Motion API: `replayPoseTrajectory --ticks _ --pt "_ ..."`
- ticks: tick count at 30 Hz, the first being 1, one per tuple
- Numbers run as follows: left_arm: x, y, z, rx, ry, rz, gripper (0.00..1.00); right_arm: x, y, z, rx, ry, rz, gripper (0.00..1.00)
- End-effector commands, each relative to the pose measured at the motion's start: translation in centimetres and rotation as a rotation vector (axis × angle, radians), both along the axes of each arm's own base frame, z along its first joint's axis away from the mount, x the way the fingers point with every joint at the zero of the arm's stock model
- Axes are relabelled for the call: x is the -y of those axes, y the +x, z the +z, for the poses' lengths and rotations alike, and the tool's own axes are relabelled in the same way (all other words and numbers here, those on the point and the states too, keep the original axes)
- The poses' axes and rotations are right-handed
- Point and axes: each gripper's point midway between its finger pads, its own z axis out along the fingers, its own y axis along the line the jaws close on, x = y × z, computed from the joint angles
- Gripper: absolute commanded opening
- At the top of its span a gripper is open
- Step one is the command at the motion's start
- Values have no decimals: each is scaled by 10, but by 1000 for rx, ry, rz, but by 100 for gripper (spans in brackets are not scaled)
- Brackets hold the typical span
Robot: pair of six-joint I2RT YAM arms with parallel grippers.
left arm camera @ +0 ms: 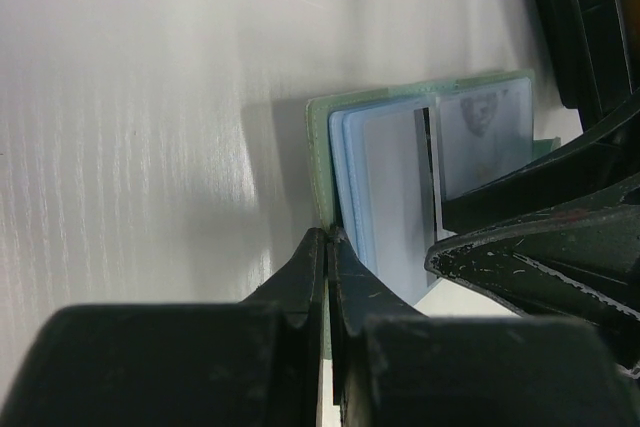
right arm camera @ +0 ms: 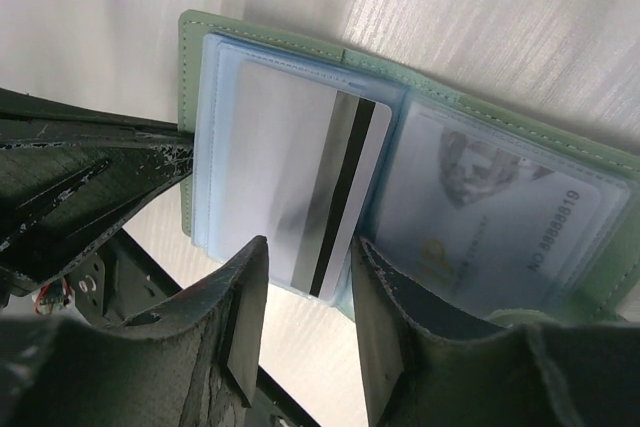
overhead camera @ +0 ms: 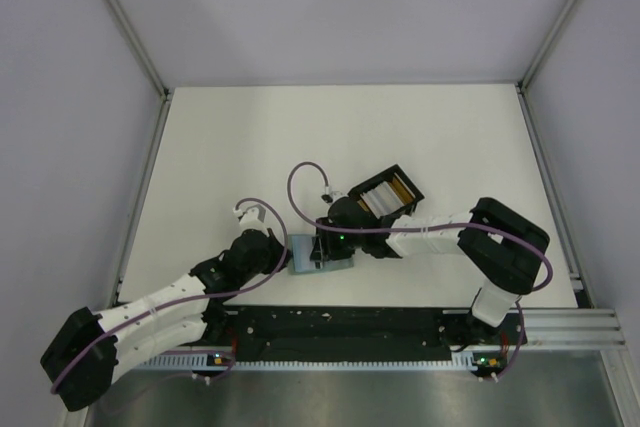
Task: Put the credit cards into the card holder
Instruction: Insert the credit card into the card holder.
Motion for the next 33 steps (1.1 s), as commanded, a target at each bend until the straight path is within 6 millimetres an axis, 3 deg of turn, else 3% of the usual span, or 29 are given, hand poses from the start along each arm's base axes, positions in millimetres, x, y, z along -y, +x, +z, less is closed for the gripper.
replayPoseTrajectory --ticks 1,9,14,16,18,20,23,26,33 --pt "5 7 12 40 -23 0 0 -23 6 22 88 79 54 38" --pt "6 9 16 49 -18 -7 0 -26 9 29 144 68 93 22" --pt "9 10 19 56 -27 -17 0 -32 7 32 147 102 120 22" --pt "10 10 19 54 -29 -21 0 -34 6 33 148 120 119 17" --pt "10 10 19 54 -27 -19 0 -33 6 32 142 120 111 18" --pt "8 11 20 53 -19 -13 0 -28 8 32 140 94 90 28" --pt "5 12 24 50 -7 2 0 -12 16 40 179 41 44 32" --pt "4 15 31 61 2 14 0 4 28 61 219 35 5 36" --pt "-4 19 34 51 75 30 0 71 67 114 390 -88 -123 42"
